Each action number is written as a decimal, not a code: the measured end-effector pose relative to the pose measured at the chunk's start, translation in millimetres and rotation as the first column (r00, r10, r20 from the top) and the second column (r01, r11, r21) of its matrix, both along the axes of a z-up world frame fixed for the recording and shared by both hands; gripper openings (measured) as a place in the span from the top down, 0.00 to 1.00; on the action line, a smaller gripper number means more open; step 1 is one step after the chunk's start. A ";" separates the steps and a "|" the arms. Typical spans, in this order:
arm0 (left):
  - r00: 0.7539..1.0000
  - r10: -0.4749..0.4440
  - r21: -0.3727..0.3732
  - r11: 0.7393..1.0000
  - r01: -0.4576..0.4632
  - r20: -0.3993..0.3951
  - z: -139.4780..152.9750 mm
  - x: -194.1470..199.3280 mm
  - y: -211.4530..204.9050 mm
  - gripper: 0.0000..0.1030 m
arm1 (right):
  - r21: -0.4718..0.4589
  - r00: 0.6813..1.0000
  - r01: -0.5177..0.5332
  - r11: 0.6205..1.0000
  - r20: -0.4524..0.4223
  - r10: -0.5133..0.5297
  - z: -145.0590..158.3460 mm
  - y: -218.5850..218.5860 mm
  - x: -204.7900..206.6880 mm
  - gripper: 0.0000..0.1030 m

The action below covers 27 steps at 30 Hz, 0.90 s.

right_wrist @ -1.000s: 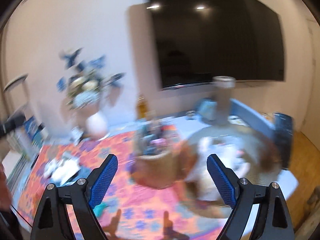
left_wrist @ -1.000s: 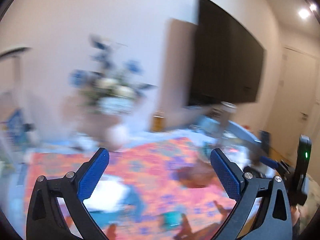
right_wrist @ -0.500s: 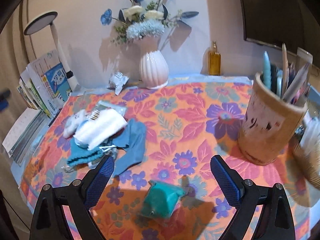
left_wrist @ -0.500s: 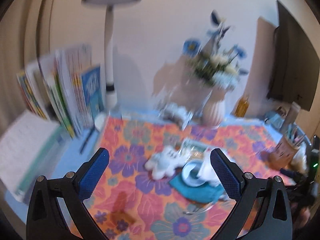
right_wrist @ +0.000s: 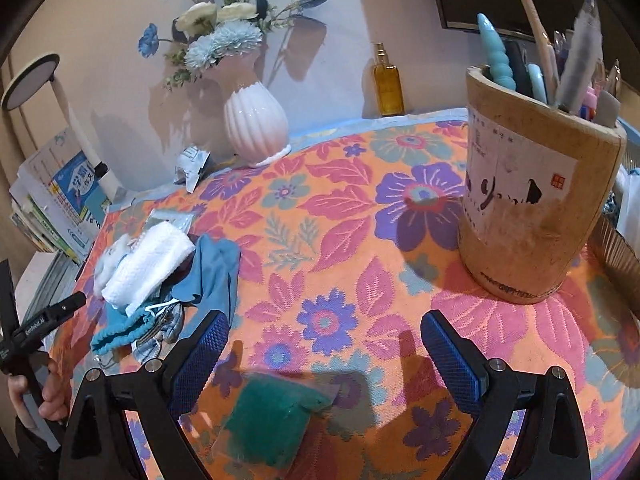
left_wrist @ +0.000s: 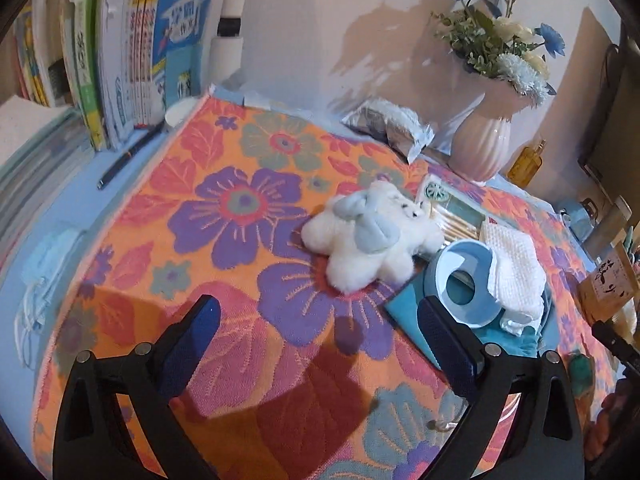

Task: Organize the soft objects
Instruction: 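Bring both open tools back over the tablecloth, then grasp the teal pouch with the right tool while the left grasps the white plush bunny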

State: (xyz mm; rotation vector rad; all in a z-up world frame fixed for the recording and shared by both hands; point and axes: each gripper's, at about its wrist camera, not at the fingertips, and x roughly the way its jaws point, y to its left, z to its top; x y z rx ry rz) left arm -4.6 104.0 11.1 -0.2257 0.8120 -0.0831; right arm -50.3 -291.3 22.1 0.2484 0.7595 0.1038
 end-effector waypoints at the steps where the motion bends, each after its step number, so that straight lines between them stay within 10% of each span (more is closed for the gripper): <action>1: 1.000 0.007 -0.009 1.000 -0.008 -0.017 -0.1 0.7 1.3 0.05 | -0.006 1.000 -0.003 1.000 0.005 0.003 0.6 1.0 -1.2 0.06; 7: 0.990 0.030 0.068 0.997 -0.021 -0.135 18.9 6.4 -2.8 0.05 | -0.026 0.999 -0.042 0.999 0.016 0.042 5.8 9.5 -18.6 0.06; 15: 0.996 -0.070 0.072 0.995 0.066 0.052 37.8 31.1 -10.6 0.04 | 0.023 0.978 -0.092 0.995 -0.188 0.095 -17.3 29.4 -34.4 0.06; 22: 0.995 -0.092 0.036 0.995 0.091 0.032 7.5 64.1 -10.4 0.04 | -0.129 0.979 -0.063 0.990 -0.201 0.036 -22.5 46.9 -27.6 0.06; 27: 0.992 -0.125 0.065 0.990 0.125 -0.010 1.4 73.7 -20.3 0.05 | -0.241 0.986 -0.058 0.969 -0.163 0.019 -22.7 61.1 -24.5 0.32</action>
